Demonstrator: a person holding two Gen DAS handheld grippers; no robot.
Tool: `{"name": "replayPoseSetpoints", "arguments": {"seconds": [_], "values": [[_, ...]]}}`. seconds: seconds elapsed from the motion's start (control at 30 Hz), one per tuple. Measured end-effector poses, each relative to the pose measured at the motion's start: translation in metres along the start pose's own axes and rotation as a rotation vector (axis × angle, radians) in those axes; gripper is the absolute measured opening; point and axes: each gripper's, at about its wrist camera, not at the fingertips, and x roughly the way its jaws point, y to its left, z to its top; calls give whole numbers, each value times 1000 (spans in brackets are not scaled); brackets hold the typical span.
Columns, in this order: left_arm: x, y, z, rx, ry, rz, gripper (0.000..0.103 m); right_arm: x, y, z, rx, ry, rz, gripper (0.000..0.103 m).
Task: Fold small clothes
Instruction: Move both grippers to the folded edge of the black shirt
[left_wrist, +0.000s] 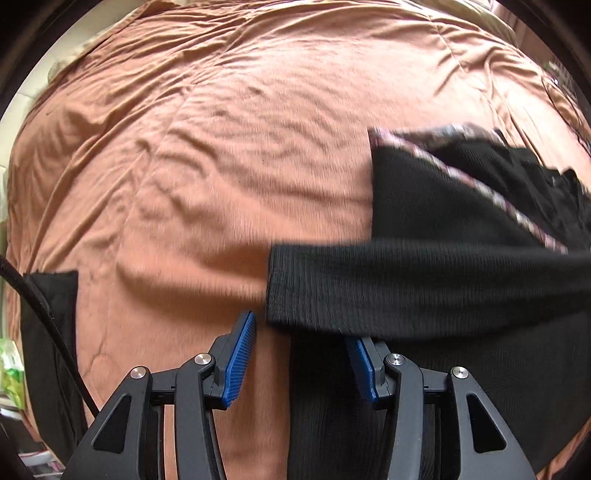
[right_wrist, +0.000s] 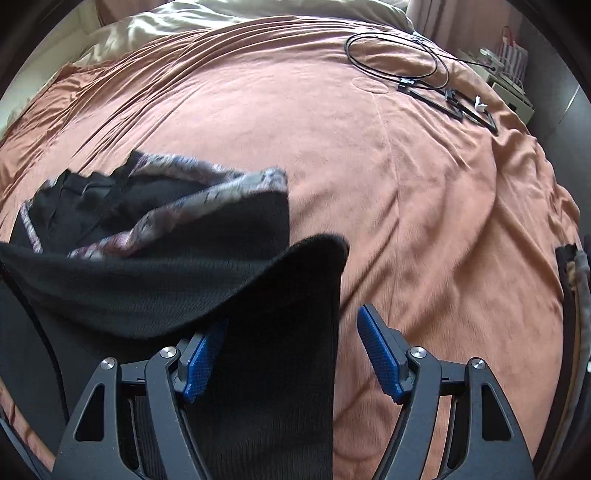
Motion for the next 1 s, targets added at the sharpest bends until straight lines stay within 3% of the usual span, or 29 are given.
{"name": "replayPoseSetpoints", "arguments": {"seconds": [0.13,0.4,0.53,0.67,0.83,1.0], "values": [[7,3,22,-26,-35,-4,51,13,-7,18,51,-9,14,68],[22,13,57,-109,-132,-54,51,37,-24,36,136,-26,63,49],[21,23,62,-157,-151,-134,43,37,-28,38,174,-38,108,38],[6,34,50,-222,-184,-251,42,30,-33,35,178,-45,143,38],[8,37,48,-234,-175,-268,35,19,-45,26,178,-55,166,32],[22,26,50,-198,-153,-221,28,23,-49,24,183,-36,167,29]]}}
